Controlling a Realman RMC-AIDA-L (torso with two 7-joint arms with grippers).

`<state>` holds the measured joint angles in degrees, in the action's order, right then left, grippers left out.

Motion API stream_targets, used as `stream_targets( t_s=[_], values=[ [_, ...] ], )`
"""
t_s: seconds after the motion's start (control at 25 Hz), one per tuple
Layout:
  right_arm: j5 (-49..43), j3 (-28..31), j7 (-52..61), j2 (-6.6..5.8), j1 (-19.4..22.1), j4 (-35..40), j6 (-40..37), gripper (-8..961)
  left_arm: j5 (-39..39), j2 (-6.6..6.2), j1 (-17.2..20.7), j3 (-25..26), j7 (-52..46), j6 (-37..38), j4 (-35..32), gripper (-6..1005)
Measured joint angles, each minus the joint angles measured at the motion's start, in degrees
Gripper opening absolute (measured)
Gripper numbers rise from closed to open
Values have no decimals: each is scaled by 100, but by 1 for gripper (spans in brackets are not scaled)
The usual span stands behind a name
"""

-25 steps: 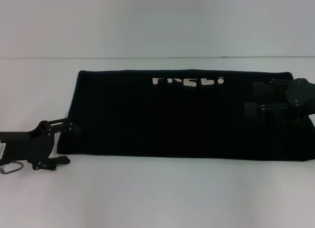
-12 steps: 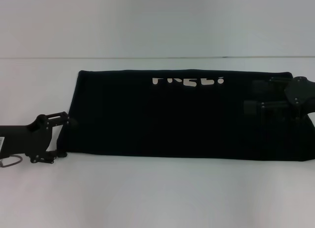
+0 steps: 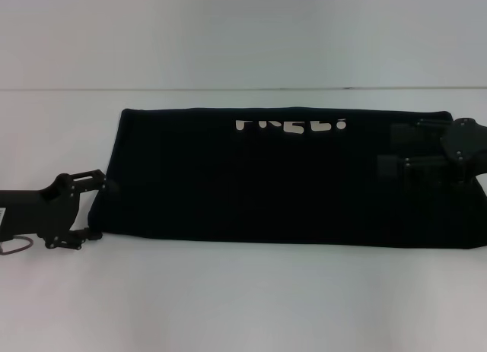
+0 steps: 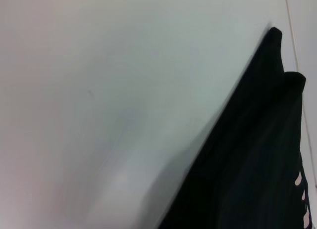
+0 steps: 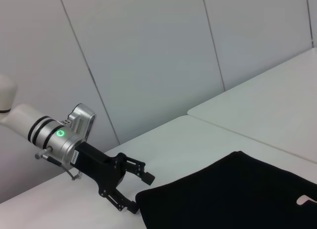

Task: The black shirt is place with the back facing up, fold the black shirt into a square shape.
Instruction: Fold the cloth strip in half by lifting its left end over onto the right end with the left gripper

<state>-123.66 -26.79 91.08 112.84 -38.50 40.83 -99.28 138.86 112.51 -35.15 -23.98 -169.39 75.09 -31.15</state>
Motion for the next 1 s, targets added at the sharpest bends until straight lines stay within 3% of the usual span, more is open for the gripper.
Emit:
stream_targets(
  t_s=[0.36,1.0],
  values=[
    [20,0,16,5,0,4,2,915,-56,17,78,252,-21,418,45,904],
    [88,-35,-11,9,0,4,0,915,-4,14,159,272,-4,77,104,900]
  ],
)
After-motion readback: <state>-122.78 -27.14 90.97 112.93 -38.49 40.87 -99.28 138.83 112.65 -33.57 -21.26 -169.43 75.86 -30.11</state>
